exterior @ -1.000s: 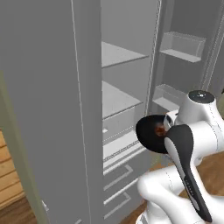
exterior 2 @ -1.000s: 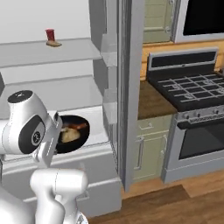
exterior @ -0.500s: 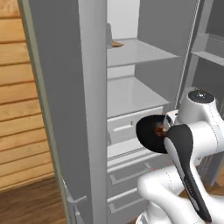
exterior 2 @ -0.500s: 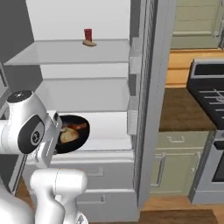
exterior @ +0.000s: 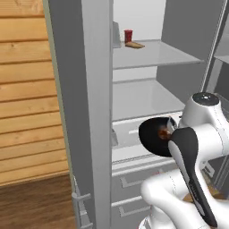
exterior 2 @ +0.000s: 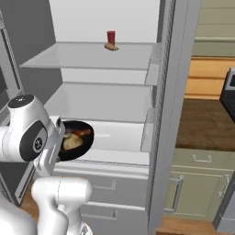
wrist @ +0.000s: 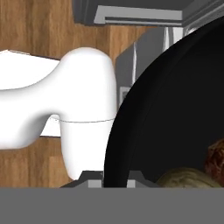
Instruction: Pick the chicken drumstick and onion from their plates and place them in the bowl. Then put the bowl in the fridge.
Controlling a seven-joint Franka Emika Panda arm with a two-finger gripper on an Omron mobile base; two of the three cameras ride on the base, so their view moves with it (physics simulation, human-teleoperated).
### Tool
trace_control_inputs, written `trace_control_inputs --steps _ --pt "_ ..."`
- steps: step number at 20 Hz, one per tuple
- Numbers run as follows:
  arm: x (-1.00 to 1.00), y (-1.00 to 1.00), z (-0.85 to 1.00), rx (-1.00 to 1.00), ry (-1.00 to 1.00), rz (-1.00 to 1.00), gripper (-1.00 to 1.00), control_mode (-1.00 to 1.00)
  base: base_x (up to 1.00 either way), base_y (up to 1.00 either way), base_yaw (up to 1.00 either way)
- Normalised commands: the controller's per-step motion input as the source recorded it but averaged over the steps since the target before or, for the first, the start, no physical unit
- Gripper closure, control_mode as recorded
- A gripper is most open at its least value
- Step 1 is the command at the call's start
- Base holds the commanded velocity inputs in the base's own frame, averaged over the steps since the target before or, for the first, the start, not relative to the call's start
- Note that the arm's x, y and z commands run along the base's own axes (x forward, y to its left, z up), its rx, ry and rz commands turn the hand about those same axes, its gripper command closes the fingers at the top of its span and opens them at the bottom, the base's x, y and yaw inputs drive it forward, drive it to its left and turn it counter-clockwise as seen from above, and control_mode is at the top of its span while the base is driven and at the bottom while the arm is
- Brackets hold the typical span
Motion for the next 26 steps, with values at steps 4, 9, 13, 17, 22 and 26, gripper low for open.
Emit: trace_control_inputs --steps 4,9,13,17,22,26 --pt "0.00 0.00 0.00 0.00 0.00 0.00 1.00 1.00 0.59 -0.03 0.04" --pt "0.00 0.00 0.00 0.00 0.00 0.00 1.00 1.00 0.35 -0.10 0.06" --pt "0.00 0.00 0.00 0.00 0.00 0.00 1.00 1.00 -0.18 -0.18 0.01" --pt "0.00 -0.05 0.00 0.01 0.00 0.00 1.00 -1.00 -0.04 0.00 0.00" --pt "0.21 -0.12 0.02 0.04 -0.13 0.05 1.00 -1.00 0.00 0.00 0.00" --pt "0.22 -0.13 0.02 0.02 -0.29 0.13 1.00 -1.00 0.00 0.00 0.00"
